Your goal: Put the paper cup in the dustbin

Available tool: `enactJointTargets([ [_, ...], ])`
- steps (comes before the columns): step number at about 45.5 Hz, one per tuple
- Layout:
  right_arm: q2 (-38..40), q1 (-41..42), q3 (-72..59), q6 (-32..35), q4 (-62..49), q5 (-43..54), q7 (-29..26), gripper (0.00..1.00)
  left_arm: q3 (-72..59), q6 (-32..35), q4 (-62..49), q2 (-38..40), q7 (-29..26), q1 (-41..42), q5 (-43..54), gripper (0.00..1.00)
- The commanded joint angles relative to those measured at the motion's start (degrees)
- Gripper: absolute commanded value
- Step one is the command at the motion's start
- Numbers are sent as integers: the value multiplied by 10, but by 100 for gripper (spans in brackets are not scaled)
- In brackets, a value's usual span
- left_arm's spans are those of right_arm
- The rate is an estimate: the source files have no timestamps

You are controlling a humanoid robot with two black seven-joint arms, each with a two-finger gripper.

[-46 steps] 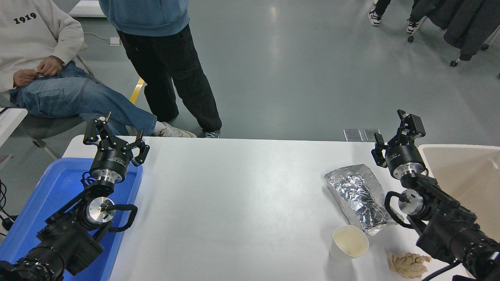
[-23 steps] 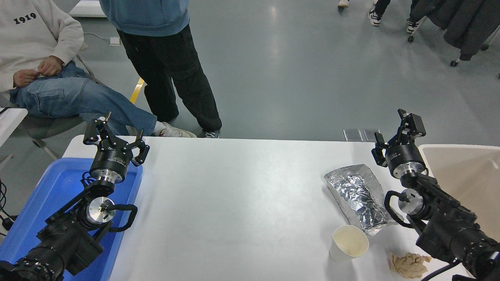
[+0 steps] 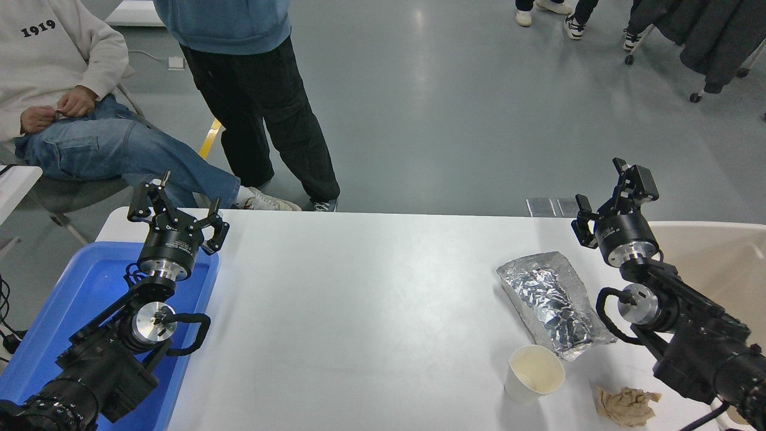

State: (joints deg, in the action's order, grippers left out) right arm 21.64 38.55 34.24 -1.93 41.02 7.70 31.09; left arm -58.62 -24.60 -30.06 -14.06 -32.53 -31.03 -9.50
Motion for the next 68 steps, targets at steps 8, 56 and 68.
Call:
enactJointTargets([
  [8, 166, 7, -116, -40, 197, 133, -46, 100, 0, 0, 0, 0, 0, 0, 0, 100],
  [56, 321, 317, -613, -76, 451, 532, -108, 99, 0, 0, 0, 0, 0, 0, 0, 100],
  [68, 286, 341, -697, -65, 446, 577, -108, 99, 0, 0, 0, 0, 0, 0, 0, 100],
])
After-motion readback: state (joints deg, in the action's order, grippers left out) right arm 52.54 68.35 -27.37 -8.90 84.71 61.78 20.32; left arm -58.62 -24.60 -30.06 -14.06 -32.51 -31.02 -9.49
